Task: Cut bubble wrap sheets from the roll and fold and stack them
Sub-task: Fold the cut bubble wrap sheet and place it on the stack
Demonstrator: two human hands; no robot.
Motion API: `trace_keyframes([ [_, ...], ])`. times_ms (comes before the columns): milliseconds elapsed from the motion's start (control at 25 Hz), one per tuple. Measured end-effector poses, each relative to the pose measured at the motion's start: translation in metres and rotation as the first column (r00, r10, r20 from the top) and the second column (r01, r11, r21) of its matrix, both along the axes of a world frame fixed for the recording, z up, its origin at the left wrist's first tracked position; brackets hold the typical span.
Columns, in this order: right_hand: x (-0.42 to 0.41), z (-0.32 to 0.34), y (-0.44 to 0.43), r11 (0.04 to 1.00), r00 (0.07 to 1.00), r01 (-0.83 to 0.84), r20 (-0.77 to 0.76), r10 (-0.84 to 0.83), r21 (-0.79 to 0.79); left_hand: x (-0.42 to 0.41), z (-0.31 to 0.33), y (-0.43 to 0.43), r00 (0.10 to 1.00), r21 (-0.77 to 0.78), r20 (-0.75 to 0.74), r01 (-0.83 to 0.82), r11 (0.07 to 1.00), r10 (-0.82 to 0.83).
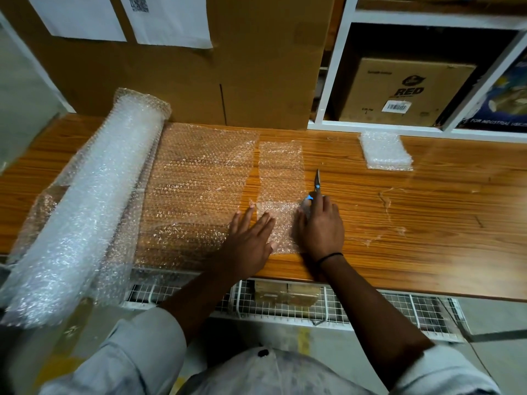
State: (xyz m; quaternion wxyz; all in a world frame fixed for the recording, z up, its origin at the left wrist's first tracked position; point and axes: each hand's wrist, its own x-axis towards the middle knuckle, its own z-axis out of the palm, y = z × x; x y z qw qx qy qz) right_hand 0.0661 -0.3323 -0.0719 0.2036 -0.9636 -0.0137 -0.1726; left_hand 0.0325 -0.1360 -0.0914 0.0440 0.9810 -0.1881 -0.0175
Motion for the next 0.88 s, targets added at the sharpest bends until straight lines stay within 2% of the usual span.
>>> trace_keyframes([
  [40, -0.005, -0.002, 0.000, 0.995, 0.996, -0.062, 0.057, 0.066, -0.080, 0.001, -0.001, 0.001, 1.000, 0.013, -0.007, 0.010, 1.000, -0.009],
  [120, -0.017, -0.007, 0.001, 0.958, 0.972, -0.214, 0.057, 0.229, -0.189, 0.004, -0.002, 0.004, 0.999, 0.027, 0.013, 0.030, 0.999, -0.030],
  [240, -0.032, -0.021, 0.005, 0.912, 0.925, -0.378, -0.026, 0.379, -0.160, 0.007, -0.001, 0.016, 0.999, 0.021, 0.016, 0.043, 0.999, -0.044],
  [320, -0.033, -0.027, 0.004, 0.932, 0.936, -0.351, -0.059, 0.347, -0.092, 0.009, 0.000, 0.022, 0.999, 0.038, 0.001, 0.041, 0.998, -0.041],
  [440, -0.019, -0.020, -0.006, 0.977, 0.975, -0.207, -0.095, 0.202, -0.048, 0.011, 0.004, 0.027, 0.998, 0.082, -0.062, 0.022, 0.996, -0.017],
  [640, 0.000, -0.015, -0.026, 0.983, 0.971, -0.148, -0.207, 0.123, -0.110, 0.012, 0.013, 0.020, 0.993, 0.055, -0.116, 0.044, 0.998, -0.037],
  [880, -0.009, -0.018, -0.039, 0.988, 0.983, -0.094, -0.170, 0.072, -0.125, 0.011, 0.004, 0.009, 0.986, -0.046, -0.110, 0.123, 0.991, -0.127],
])
